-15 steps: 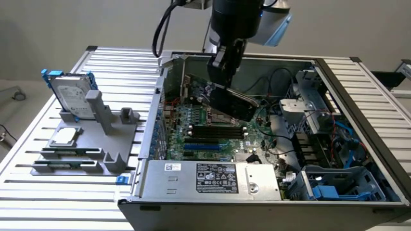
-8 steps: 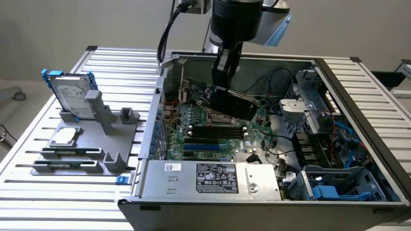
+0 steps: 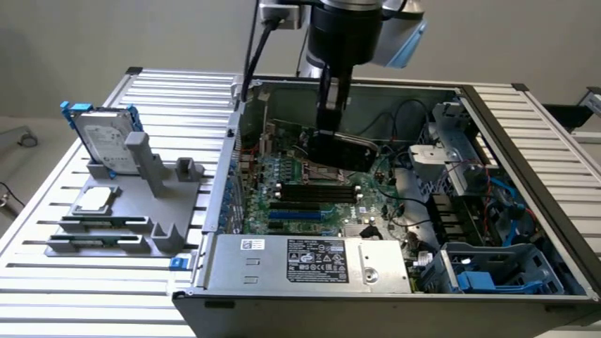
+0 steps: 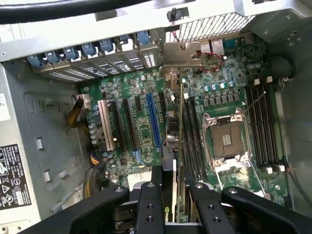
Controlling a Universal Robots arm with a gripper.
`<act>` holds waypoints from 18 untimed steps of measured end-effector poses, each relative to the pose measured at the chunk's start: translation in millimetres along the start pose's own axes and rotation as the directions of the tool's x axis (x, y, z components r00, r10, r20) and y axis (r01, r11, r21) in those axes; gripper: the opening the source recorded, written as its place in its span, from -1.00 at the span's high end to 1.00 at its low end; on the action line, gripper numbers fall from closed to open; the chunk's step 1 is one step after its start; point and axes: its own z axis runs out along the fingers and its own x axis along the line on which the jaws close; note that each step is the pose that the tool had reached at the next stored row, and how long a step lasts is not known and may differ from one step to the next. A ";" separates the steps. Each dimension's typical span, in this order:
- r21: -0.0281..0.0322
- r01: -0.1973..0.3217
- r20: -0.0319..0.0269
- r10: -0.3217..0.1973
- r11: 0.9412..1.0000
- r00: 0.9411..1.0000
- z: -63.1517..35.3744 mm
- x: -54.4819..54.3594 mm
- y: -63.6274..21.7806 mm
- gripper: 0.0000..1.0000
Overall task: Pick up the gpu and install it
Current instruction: 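Insert the gpu into the slot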
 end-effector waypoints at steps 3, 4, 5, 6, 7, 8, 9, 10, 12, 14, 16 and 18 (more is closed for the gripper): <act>0.000 0.052 0.011 -0.052 0.999 0.999 2.0 0.0 0.0 0.48; 0.000 0.068 0.013 -0.068 0.998 0.998 2.8 0.0 0.1 0.48; 0.001 0.083 0.015 -0.083 0.997 0.996 3.7 0.0 0.2 0.48; 0.001 0.097 0.017 -0.097 0.995 0.995 4.8 0.0 0.3 0.48; 0.002 0.109 0.019 -0.109 0.994 0.994 6.1 0.1 0.7 0.48; 0.003 0.118 0.021 -0.118 0.993 0.993 7.3 0.5 0.9 0.48; 0.003 0.122 0.024 -0.122 0.992 0.992 8.6 1.6 1.1 0.48; 0.004 0.124 0.028 -0.124 0.992 0.992 10.0 3.1 1.1 0.48; 0.004 0.125 0.035 -0.125 0.992 0.991 12.4 6.3 1.0 0.48; 0.004 0.125 0.039 -0.125 0.992 0.991 14.2 8.8 1.0 0.48; 0.004 0.125 0.039 -0.125 0.992 0.991 15.0 10.4 1.0 0.48; 0.004 0.125 0.039 -0.125 0.992 0.991 15.0 10.7 1.0 0.48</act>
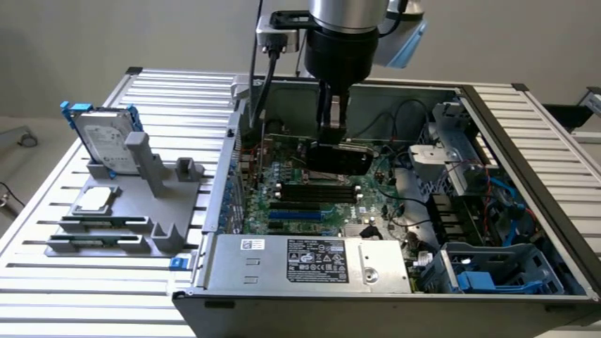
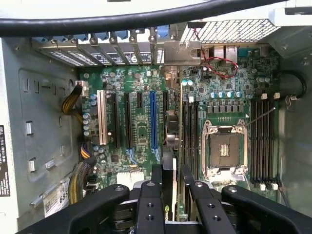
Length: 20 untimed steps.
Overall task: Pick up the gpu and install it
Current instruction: 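Insert the gpu into the slot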
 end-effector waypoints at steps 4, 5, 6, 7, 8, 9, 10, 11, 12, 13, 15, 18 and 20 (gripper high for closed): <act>0.000 0.000 0.000 0.000 1.000 1.000 0.0 0.0 0.0 0.48; 0.000 0.000 0.000 0.000 1.000 1.000 0.0 0.0 -0.1 0.48; 0.000 0.000 0.000 0.000 1.000 1.000 0.0 0.0 0.0 0.48; 0.000 0.000 0.000 0.000 1.000 1.000 0.1 0.1 0.1 0.48; 0.000 0.000 0.000 0.000 1.000 1.000 0.4 0.2 0.5 0.48; 0.000 0.000 0.000 0.000 1.000 1.000 1.1 0.2 1.1 0.48; 0.000 0.000 0.000 0.000 1.000 1.000 1.8 0.4 1.8 0.48; 0.000 0.000 0.000 0.000 1.000 1.000 2.8 0.7 2.5 0.48; 0.000 0.000 0.000 0.000 1.000 1.000 4.1 1.0 3.3 0.48; 0.000 0.000 0.000 0.000 1.000 1.000 5.3 1.5 4.0 0.48; 0.000 0.001 0.000 -0.001 1.000 1.000 8.0 3.3 4.8 0.48; 0.000 0.003 0.000 -0.003 1.000 1.000 12.1 7.5 5.4 0.48; 0.000 0.004 0.000 -0.004 1.000 1.000 15.1 10.5 5.5 0.48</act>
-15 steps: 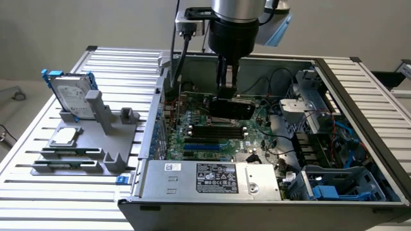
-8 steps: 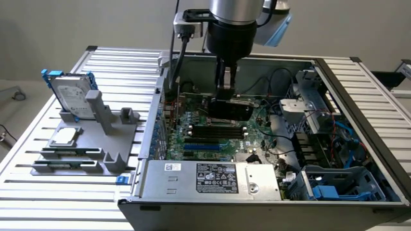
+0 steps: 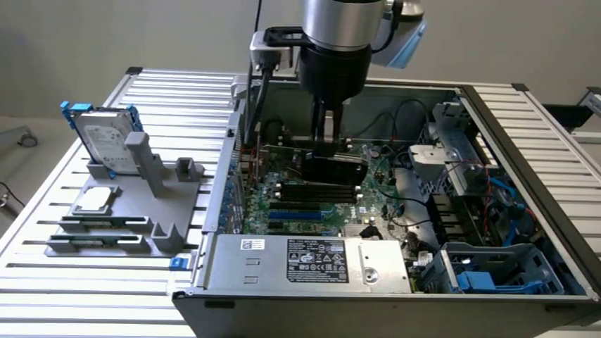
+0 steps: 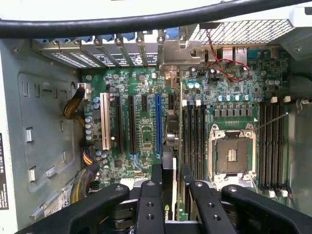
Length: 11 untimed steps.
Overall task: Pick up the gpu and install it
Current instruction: 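Insert the gpu into the slot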
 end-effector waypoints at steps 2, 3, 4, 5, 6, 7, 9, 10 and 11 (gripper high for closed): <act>0.000 0.001 0.000 -0.001 1.000 1.000 3.4 2.3 0.4 0.48; 0.000 0.001 0.000 -0.001 1.000 1.000 4.9 3.5 0.6 0.48; 0.000 0.002 0.000 -0.002 1.000 1.000 6.3 4.8 0.8 0.48; 0.000 0.002 0.000 -0.002 1.000 1.000 7.8 6.1 1.0 0.48; 0.000 0.002 0.000 -0.002 1.000 1.000 9.3 7.5 1.4 0.48; 0.000 0.003 0.000 -0.003 1.000 1.000 10.6 8.9 1.8 0.48; 0.000 0.004 0.000 -0.004 1.000 1.000 13.4 11.7 2.8 0.48; 0.000 0.005 0.000 -0.005 1.000 1.000 14.8 13.1 3.3 0.48; 0.000 0.005 0.000 -0.005 1.000 1.000 16.0 14.3 3.8 0.48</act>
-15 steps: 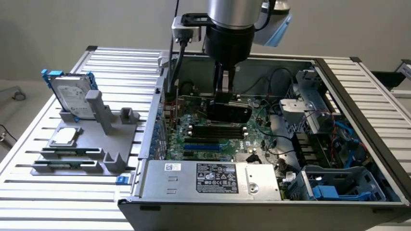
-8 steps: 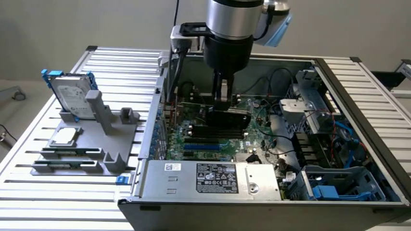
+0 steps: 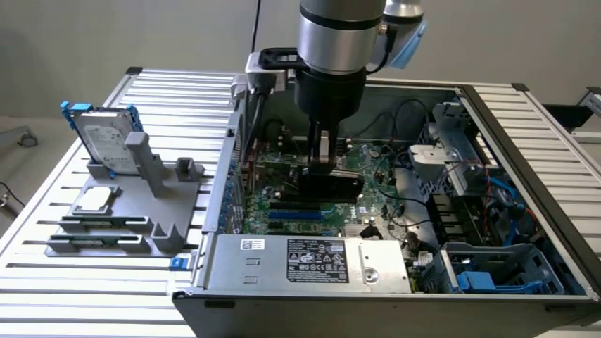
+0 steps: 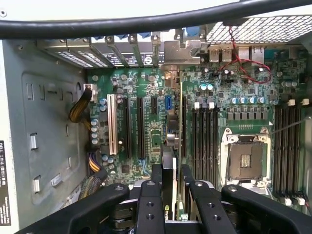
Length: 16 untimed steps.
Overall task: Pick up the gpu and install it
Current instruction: 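Insert the gpu into the slot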
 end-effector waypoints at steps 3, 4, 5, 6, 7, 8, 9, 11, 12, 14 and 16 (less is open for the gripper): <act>0.000 0.001 0.000 -0.001 1.000 1.000 1.4 2.5 0.3 0.48; 0.000 0.001 0.000 -0.001 1.000 1.000 1.5 2.9 0.4 0.48; 0.000 0.001 0.000 -0.001 1.000 1.000 1.5 2.9 0.4 0.48; 0.000 0.000 0.000 0.000 1.000 1.000 1.5 2.9 0.5 0.48; 0.000 0.000 0.000 0.000 1.000 1.000 2.3 3.0 1.1 0.48; 0.000 0.000 0.000 0.000 1.000 1.000 3.8 3.1 1.6 0.48; 0.000 0.001 0.000 -0.001 1.000 1.000 5.6 3.1 2.7 0.48; 0.001 0.000 0.000 0.000 1.000 1.000 8.4 3.2 3.9 0.48; 0.000 0.001 0.000 -0.001 1.000 1.000 8.7 3.2 4.0 0.48; 0.000 0.001 0.000 -0.001 1.000 1.000 8.9 3.3 4.3 0.48; 0.001 0.000 0.000 0.000 1.000 1.000 9.5 3.3 4.8 0.48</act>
